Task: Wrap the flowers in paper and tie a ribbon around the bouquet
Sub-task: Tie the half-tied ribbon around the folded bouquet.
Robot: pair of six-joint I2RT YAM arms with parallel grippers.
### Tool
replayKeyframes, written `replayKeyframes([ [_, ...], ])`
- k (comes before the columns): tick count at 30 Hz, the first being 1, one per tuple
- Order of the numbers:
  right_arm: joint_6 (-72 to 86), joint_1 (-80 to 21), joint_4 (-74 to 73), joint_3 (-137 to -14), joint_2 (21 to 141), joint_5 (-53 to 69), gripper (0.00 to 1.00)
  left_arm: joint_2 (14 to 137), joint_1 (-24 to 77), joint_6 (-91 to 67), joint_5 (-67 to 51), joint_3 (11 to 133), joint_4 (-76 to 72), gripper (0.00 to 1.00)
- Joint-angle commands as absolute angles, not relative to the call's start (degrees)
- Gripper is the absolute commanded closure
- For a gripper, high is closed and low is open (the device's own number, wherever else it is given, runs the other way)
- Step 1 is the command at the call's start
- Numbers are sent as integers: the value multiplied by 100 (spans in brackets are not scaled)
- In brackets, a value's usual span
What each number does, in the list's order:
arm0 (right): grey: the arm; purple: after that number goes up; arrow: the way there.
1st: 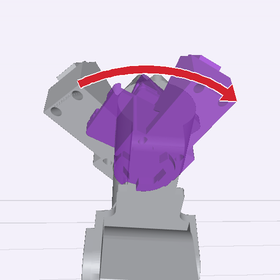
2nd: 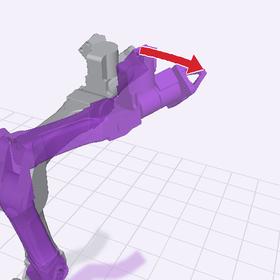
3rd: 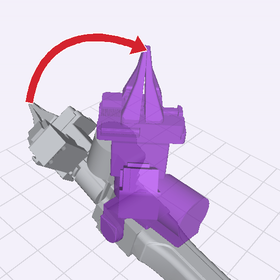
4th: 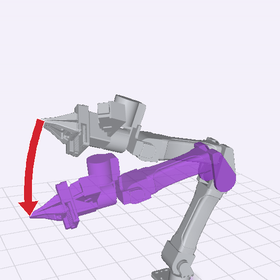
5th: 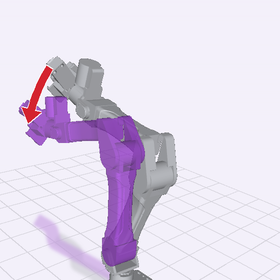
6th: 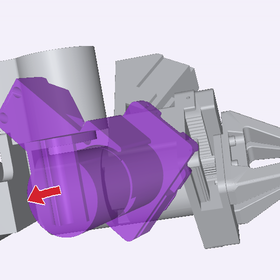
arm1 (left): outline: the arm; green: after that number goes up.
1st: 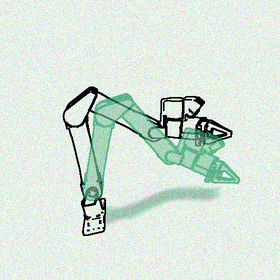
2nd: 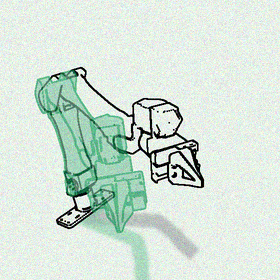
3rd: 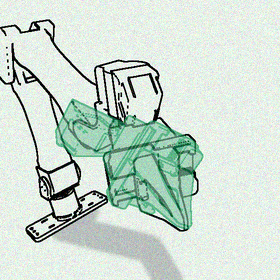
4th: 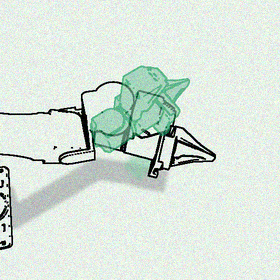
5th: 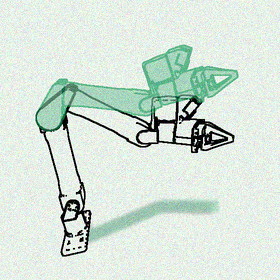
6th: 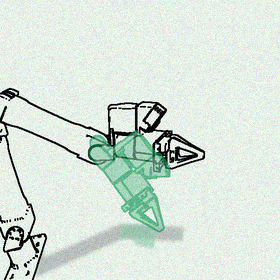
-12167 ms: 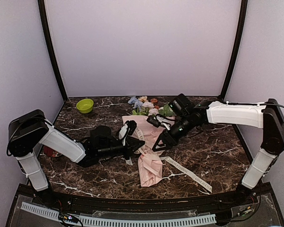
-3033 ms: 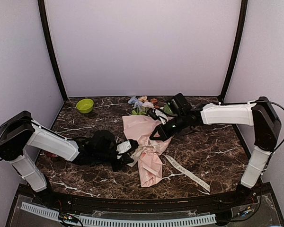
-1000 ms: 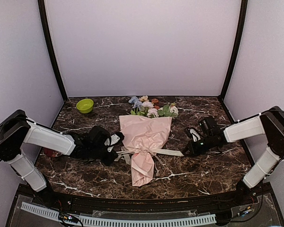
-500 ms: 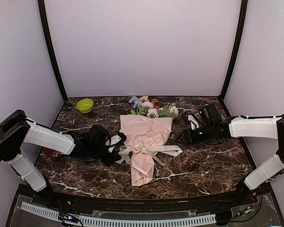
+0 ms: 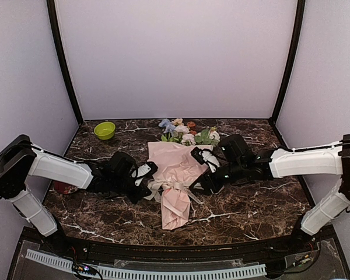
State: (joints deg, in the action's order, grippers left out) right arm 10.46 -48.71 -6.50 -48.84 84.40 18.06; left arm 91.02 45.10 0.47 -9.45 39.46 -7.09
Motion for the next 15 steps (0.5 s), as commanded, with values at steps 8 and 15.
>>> replayKeyframes([
  [8,451,-5115,-291,-5841,9894,2184,39,9187,4471,126,-1117,4106,-604,100],
  [15,374,-5124,-420,-6029,10146,2350,73,9257,4466,202,-1074,4257,-523,100],
])
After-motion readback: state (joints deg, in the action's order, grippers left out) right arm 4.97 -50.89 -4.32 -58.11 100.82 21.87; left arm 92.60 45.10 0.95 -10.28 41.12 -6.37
